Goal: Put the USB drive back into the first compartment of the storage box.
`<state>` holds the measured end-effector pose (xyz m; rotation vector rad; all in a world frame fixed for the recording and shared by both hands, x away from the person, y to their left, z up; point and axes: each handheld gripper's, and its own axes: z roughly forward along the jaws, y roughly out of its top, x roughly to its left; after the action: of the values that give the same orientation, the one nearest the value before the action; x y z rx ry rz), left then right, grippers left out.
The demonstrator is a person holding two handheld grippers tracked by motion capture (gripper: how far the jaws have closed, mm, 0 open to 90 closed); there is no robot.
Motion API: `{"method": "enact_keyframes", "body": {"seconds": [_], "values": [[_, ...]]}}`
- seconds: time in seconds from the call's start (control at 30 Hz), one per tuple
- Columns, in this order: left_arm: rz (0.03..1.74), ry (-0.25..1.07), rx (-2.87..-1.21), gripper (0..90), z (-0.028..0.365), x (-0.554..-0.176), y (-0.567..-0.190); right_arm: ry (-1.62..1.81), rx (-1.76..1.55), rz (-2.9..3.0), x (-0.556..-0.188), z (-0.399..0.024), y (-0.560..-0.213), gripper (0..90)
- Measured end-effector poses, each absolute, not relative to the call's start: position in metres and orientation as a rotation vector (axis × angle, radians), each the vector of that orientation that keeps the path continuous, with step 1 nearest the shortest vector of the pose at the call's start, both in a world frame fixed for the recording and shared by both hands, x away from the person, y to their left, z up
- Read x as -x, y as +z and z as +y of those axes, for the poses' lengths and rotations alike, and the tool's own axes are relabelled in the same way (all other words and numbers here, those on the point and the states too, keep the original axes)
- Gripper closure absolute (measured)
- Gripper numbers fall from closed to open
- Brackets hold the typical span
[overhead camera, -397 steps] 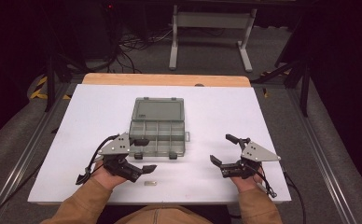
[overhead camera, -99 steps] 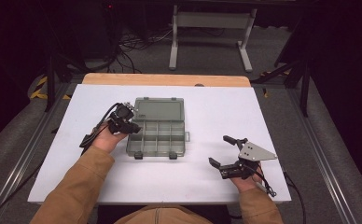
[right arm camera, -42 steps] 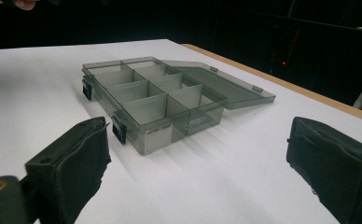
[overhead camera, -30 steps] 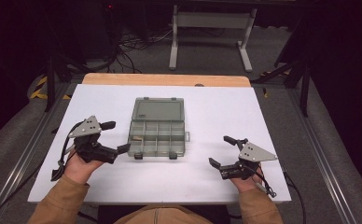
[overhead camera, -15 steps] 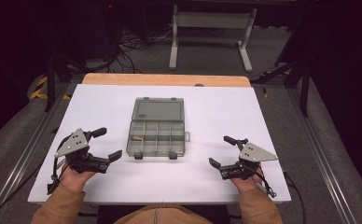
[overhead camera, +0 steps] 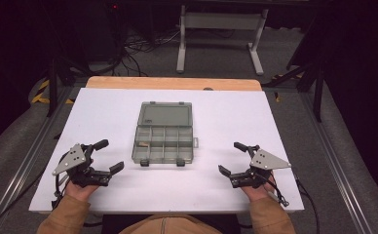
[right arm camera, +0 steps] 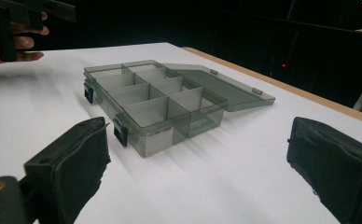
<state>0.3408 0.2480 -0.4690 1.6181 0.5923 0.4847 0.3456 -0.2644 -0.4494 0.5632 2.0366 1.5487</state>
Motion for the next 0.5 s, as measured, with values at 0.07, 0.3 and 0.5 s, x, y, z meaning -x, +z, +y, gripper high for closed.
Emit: {"method": "enact_keyframes", "body": {"seconds": [0.07,0.3,0.5], "values": [[0.592,0.496,-1.608,2.6,0.249,-0.339,-0.474,1.549,-0.561,2.037,-0.346,-0.265,-0.449,6.0],[0.603,0.503,-1.615,2.5,0.249,-0.337,-0.486,1.564,-0.559,2.037,-0.346,-0.266,-0.45,5.7],[0.618,0.517,-1.622,2.4,0.25,-0.339,-0.488,1.576,-0.567,2.033,-0.346,-0.267,-0.45,5.7]]}}
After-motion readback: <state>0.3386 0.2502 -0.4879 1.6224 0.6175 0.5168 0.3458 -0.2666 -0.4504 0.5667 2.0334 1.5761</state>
